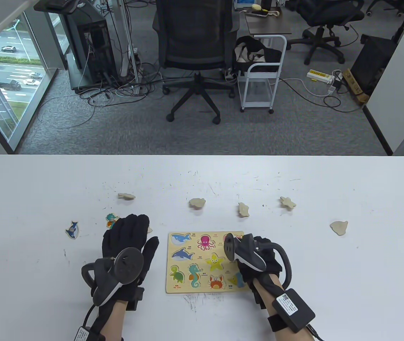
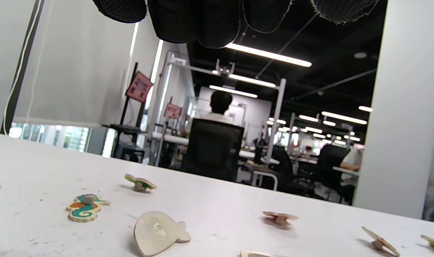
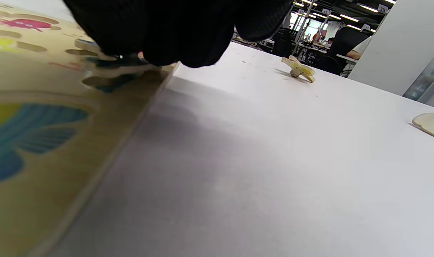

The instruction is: Fit puzzle pieces into frame

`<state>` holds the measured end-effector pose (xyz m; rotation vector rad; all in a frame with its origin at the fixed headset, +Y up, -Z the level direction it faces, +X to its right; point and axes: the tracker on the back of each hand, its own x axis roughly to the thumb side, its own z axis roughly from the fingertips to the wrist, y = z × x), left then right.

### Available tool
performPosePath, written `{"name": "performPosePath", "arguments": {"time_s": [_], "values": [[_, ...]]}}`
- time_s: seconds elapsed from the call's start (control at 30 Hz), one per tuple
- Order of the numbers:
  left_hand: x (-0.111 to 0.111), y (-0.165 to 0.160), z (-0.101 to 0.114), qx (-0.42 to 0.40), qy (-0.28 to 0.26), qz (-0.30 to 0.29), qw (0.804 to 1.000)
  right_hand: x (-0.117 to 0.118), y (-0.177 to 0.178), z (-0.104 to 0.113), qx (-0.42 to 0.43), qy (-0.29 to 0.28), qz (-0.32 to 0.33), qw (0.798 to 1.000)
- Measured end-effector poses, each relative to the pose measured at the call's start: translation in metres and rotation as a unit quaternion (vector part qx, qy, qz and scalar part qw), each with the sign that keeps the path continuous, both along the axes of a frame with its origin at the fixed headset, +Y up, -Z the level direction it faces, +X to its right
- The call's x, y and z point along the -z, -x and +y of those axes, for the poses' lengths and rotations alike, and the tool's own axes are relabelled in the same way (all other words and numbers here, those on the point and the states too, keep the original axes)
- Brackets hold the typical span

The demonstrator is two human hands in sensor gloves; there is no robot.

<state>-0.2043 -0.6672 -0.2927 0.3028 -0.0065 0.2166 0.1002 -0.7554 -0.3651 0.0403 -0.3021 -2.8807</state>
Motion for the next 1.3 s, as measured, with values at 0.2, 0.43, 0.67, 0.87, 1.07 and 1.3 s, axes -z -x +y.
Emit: {"name": "performPosePath", "arguments": {"time_s": [0.2, 0.43, 0.67, 0.87, 1.07, 1.3], "values": [[0.0, -0.001, 0.0, 0.0, 0.001, 0.0, 1.0, 0.0, 0.003, -0.001, -0.007, -0.005, 0.006, 1.0], [0.0, -0.001, 0.0, 0.0, 0.001, -0.001, 1.0, -0.001, 0.003, -0.001, -0.01, -0.005, 0.008, 1.0], [0.0, -0.002, 0.001, 0.001, 0.002, -0.002, 1.0, -0.002, 0.003, -0.003, -0.005, -0.008, 0.009, 1.0], [0.0, -0.002, 0.001, 0.002, 0.002, -0.002, 1.0, -0.003, 0.002, -0.006, -0.003, -0.01, 0.011, 1.0], [0.0, -0.002, 0.001, 0.001, 0.001, -0.003, 1.0, -0.003, 0.001, -0.005, 0.002, -0.001, 0.011, 1.0], [-0.001, -0.002, 0.001, 0.0, 0.002, -0.004, 1.0, 0.009, -0.021, 0.032, 0.05, -0.028, -0.032, 0.998]]}}
